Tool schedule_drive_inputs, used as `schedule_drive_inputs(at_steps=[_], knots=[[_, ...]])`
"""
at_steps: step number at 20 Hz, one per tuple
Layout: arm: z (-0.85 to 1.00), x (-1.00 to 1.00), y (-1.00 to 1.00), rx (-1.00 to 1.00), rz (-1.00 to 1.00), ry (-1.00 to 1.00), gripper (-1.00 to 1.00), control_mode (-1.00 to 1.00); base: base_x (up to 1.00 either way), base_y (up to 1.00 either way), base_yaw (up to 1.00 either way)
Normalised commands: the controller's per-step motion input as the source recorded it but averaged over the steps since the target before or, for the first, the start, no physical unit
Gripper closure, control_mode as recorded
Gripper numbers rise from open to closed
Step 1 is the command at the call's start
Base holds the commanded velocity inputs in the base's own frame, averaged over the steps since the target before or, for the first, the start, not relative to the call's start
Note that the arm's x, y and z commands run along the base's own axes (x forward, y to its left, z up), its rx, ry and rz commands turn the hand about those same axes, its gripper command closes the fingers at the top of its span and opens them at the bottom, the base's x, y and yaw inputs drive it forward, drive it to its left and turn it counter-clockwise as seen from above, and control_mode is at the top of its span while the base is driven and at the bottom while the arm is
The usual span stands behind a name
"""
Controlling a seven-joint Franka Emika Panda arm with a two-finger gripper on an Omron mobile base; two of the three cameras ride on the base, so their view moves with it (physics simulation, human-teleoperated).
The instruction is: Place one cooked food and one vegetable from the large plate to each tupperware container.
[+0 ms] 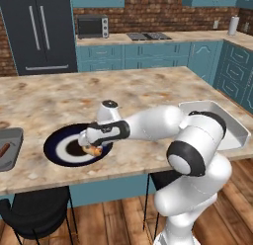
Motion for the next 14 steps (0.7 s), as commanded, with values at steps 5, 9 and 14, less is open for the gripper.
schedule_drive_inputs(at_steps=[5, 9, 14], knots=[[-0.15, 0.34, 0.36, -0.05, 0.0, 0.0, -1.0, -1.0, 0.0, 0.0, 0.0], [-0.42, 0.02, -0.02, -0.13, 0.01, 0.0, -1.0, -1.0, 0.0, 0.0, 0.0], [-0.37, 0.09, 0.0, -0.08, 0.03, 0.0, -1.0, -1.0, 0.0, 0.0, 0.0]])
